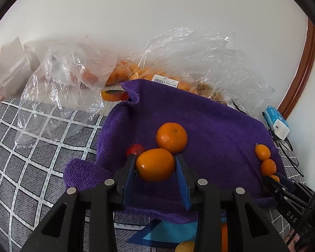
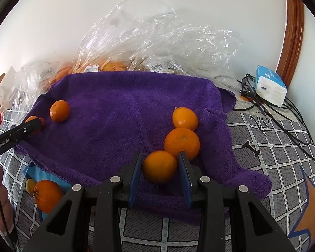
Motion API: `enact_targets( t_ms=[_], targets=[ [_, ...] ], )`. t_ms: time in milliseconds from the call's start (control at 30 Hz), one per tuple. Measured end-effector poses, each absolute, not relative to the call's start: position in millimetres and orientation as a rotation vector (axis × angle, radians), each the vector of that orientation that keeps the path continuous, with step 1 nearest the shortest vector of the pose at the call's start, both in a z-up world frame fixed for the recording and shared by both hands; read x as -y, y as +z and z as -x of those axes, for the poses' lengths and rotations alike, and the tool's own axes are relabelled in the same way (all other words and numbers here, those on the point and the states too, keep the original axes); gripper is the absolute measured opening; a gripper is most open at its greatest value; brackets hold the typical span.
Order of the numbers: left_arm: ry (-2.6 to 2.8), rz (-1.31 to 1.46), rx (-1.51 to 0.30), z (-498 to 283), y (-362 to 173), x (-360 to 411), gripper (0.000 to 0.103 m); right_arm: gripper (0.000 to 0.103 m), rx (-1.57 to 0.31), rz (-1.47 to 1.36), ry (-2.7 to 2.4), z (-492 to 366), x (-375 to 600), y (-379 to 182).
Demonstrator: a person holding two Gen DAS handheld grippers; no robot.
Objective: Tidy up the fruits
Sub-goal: 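Lower both oranges onto the towel and open both grippers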
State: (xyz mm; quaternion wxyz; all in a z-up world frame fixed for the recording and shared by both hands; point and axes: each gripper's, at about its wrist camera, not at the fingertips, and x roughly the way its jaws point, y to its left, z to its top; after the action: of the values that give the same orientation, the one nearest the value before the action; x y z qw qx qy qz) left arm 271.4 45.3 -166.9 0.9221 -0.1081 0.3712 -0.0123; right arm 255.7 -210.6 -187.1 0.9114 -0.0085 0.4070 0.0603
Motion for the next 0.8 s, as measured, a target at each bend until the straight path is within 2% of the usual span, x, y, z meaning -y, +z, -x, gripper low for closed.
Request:
enact_targets(
  t_ms=[367,467,633,800],
  targets=[
    [-0.014,0.188,-0.758,-273,-169,-40,0.035,0.036,-0.839,0.035,0.119,-256,209,-188],
    [-0.015,0.185,-0.755,-273,-169,-40,0.035,0.042,-0.836,0.028,0.126,-256,210,-187],
    [-0.019,0.189,-0.755,-273,-169,-41,0.036,0.059,-0.776,0.021,0.131,-249,210,-176],
    [-0.029,0.194,-0.754,-273,-168,-42,0.042,0.06,-0.761,-0.005,0.133,-248,212,-171]
  ],
)
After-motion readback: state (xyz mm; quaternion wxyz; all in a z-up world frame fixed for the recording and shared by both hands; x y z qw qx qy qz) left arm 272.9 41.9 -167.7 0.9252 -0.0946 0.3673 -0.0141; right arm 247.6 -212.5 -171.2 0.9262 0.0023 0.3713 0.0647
